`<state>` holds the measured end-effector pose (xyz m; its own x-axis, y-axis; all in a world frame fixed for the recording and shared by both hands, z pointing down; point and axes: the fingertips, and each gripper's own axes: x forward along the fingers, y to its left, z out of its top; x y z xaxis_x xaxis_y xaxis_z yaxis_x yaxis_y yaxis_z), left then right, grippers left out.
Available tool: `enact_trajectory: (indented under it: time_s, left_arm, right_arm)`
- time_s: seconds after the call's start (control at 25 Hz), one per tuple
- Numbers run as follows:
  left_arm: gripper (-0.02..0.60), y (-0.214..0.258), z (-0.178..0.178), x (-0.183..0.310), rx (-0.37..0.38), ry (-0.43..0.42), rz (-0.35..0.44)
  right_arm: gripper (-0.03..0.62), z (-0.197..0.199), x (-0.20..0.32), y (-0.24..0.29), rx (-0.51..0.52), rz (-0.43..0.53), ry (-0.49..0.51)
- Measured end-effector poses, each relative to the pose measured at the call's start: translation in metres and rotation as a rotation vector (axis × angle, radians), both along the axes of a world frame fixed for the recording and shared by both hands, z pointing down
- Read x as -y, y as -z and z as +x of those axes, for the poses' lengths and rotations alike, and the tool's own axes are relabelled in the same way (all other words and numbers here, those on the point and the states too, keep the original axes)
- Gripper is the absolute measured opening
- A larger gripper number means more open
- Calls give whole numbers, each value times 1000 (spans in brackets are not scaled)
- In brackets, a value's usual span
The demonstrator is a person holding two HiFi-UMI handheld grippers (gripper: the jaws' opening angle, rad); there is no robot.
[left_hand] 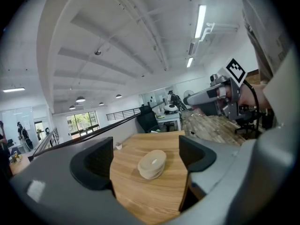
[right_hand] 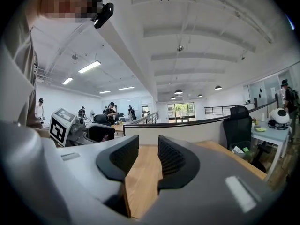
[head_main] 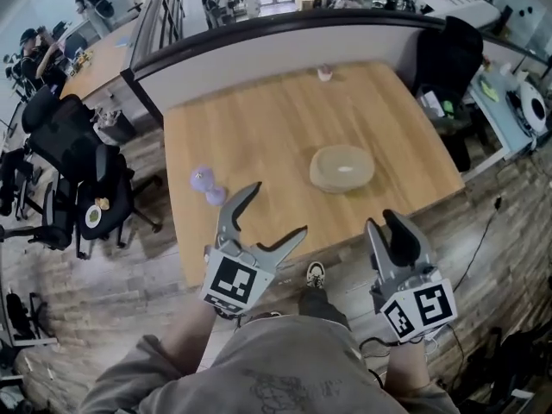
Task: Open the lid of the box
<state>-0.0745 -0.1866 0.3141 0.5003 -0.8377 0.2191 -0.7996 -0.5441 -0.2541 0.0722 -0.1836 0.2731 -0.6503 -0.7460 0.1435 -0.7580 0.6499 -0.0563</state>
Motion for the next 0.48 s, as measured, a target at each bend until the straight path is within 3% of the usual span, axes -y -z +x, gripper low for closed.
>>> enact_trajectory:
  time_s: [0.2,0.48]
  left_arm:
    - [433,-6,16,54,-4,49,-13]
    - [439,4,45,110,-91,86,-17]
  right_arm:
    - [137,14,66,-6,-7,-18,84]
    - [137,33,137,-9,-1,-33,157]
